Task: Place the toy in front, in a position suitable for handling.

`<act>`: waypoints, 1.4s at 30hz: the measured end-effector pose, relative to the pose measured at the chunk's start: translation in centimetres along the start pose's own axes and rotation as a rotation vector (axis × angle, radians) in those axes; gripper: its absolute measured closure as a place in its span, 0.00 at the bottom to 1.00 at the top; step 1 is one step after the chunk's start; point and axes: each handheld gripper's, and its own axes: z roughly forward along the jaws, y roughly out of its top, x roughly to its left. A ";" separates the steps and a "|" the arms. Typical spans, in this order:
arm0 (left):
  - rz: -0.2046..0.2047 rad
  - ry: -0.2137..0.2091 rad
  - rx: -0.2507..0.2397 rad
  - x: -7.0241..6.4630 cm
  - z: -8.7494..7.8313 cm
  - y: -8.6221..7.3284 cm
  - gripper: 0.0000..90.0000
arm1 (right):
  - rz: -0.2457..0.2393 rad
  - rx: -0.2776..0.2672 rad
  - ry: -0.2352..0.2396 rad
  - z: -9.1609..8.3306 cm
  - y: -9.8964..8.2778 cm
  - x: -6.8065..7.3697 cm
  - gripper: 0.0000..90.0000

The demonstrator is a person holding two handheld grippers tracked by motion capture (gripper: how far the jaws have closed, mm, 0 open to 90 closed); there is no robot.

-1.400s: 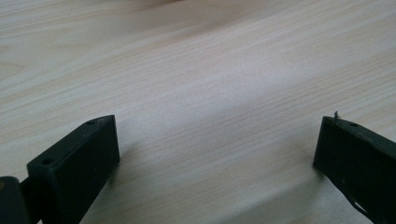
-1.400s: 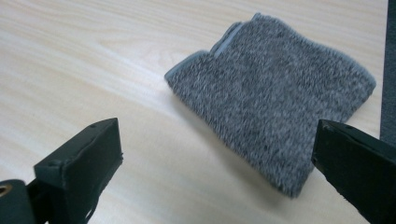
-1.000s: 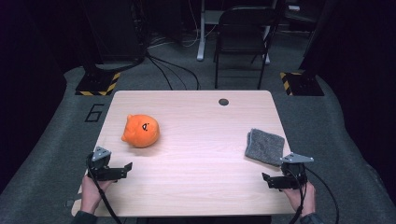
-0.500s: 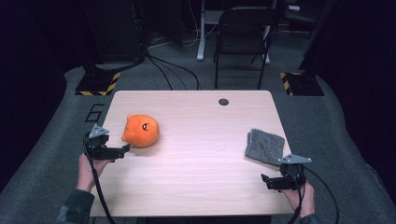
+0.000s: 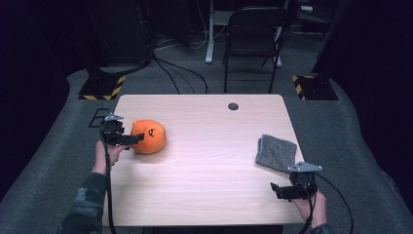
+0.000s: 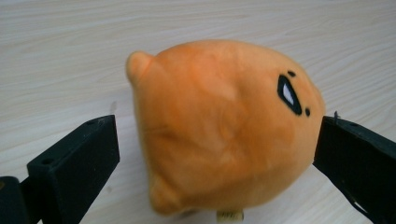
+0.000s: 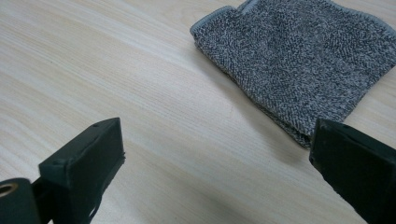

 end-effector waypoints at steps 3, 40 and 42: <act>-0.021 -0.006 0.016 -0.2 1.6 0.5 0.00 | 0.002 0.001 -0.002 0.1 -0.1 0.1 0.03; 0.094 0.060 -0.028 -2.6 2.5 0.0 0.78 | 0.002 -0.012 -0.008 -0.2 -0.1 -0.1 0.07; 0.090 0.057 -0.047 -2.8 2.0 0.0 0.78 | 0.008 -0.011 -0.007 -0.2 -0.1 -0.1 0.07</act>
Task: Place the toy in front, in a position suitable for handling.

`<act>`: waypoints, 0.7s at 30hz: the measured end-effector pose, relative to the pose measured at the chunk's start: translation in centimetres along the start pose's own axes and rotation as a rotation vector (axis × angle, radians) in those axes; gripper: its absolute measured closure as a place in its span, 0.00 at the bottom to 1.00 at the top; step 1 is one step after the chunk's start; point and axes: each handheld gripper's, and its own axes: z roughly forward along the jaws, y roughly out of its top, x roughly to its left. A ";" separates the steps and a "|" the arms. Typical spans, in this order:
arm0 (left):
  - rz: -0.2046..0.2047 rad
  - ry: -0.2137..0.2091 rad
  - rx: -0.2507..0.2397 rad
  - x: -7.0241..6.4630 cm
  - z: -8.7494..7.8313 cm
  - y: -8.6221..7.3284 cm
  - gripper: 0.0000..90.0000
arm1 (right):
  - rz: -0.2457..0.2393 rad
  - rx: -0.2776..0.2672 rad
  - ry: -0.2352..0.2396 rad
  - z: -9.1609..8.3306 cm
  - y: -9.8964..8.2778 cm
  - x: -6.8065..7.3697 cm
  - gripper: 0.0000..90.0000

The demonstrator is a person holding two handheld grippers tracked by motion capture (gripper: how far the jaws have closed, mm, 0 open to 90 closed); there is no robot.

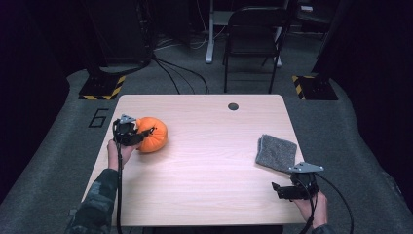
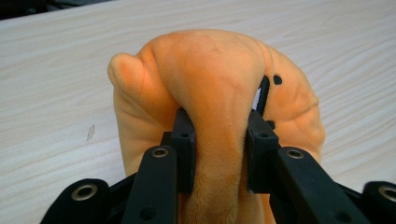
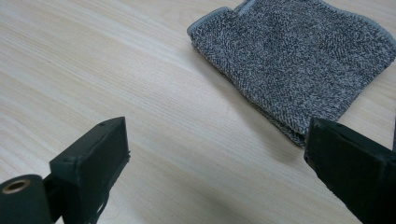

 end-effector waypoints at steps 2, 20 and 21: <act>0.003 -0.001 -0.001 -0.3 -0.6 0.2 0.78 | -0.007 0.001 0.000 0.0 0.0 0.0 0.07; 0.021 -0.087 -0.047 -5.1 -4.2 2.3 0.76 | -0.006 0.008 -0.006 0.1 -0.1 -0.1 0.07; 0.021 -0.093 -0.052 -5.5 -4.3 2.4 0.76 | -0.005 0.007 -0.007 0.1 -0.1 -0.1 0.07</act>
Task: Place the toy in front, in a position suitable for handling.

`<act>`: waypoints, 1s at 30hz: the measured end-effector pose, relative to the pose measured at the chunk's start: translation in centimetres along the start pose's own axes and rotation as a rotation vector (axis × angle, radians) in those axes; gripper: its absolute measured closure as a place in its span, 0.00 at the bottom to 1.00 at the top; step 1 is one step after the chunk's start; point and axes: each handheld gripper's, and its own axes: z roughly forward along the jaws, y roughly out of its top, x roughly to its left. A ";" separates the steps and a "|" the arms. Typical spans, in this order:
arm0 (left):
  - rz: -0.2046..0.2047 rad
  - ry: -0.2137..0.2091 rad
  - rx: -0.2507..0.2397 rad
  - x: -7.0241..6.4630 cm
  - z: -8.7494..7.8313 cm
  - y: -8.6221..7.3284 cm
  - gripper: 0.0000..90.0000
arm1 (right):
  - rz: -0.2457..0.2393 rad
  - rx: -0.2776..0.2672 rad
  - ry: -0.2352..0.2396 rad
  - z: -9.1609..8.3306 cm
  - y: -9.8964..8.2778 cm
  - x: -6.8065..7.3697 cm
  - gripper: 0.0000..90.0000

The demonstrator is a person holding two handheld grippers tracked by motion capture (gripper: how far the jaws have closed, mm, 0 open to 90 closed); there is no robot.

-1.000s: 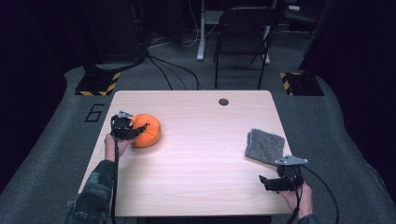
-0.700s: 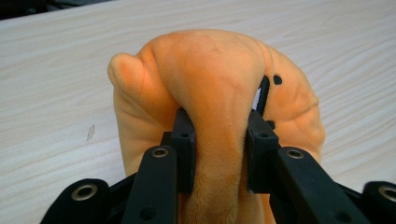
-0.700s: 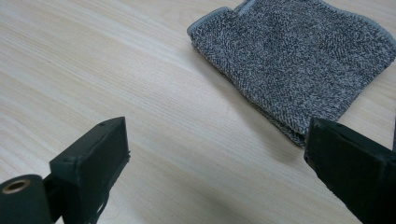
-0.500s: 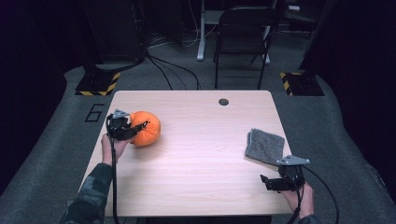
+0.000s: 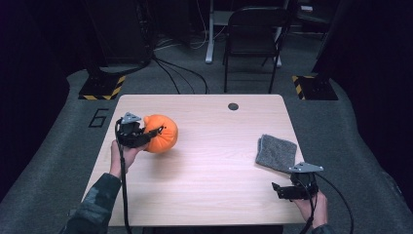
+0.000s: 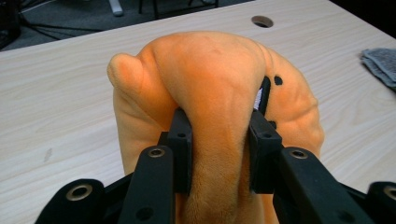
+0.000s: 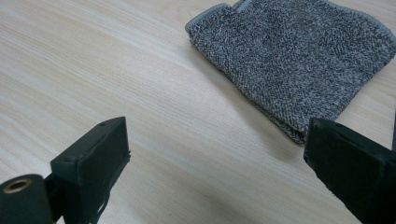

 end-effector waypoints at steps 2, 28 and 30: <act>0.006 -0.016 -0.005 -0.7 -0.1 0.2 0.76 | 0.000 -0.002 0.001 0.0 0.0 0.0 0.07; 0.004 -0.100 -0.030 -7.3 0.2 0.6 0.75 | -0.001 0.003 0.001 0.1 0.0 0.0 0.07; 0.002 -0.101 -0.029 -8.1 0.4 0.6 0.74 | -0.002 0.006 -0.001 0.1 0.0 0.1 0.07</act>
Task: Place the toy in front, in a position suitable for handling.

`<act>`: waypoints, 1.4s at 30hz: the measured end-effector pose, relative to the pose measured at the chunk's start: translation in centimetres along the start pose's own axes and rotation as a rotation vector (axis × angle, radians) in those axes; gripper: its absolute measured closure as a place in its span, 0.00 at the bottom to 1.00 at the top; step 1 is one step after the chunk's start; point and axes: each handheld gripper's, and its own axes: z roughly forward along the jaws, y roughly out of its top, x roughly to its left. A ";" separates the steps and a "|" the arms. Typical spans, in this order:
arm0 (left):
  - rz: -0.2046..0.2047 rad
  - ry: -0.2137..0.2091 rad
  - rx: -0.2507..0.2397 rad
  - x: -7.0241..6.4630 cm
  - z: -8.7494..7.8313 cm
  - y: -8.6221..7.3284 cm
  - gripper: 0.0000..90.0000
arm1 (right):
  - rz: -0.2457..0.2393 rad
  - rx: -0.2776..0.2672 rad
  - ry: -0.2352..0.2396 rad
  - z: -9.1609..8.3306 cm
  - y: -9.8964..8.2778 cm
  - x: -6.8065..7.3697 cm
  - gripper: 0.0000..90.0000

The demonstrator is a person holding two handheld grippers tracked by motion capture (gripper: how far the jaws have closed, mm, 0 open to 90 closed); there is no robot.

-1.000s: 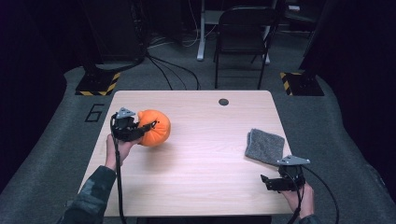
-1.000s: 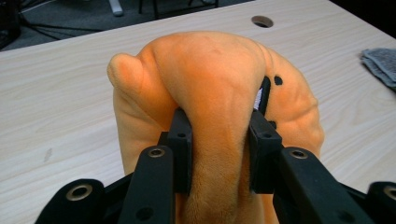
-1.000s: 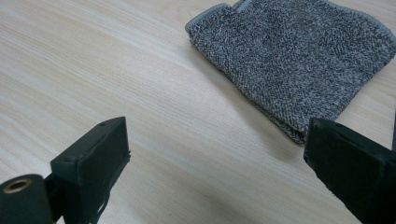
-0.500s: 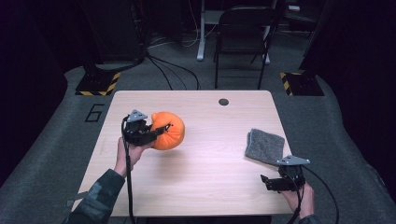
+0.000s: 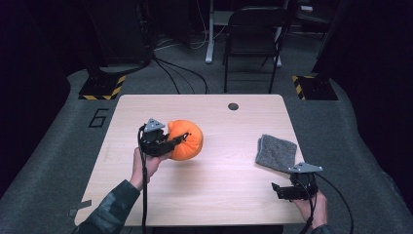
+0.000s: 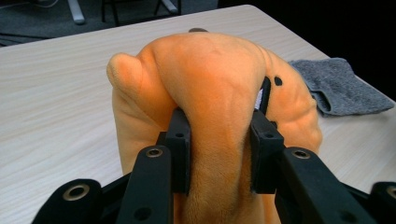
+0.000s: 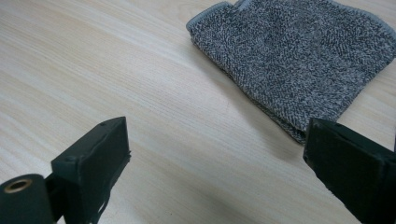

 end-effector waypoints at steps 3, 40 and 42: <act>0.000 -0.012 0.009 -0.4 0.3 0.0 0.74 | 0.002 -0.001 -0.001 0.0 0.0 0.0 0.07; -0.072 -0.045 0.050 -7.7 8.0 -2.6 0.69 | 0.000 0.011 0.002 0.4 -0.2 0.2 0.07; -0.056 -0.035 0.072 -8.0 8.5 -3.1 0.67 | 0.002 0.013 0.002 0.4 -0.2 0.2 0.07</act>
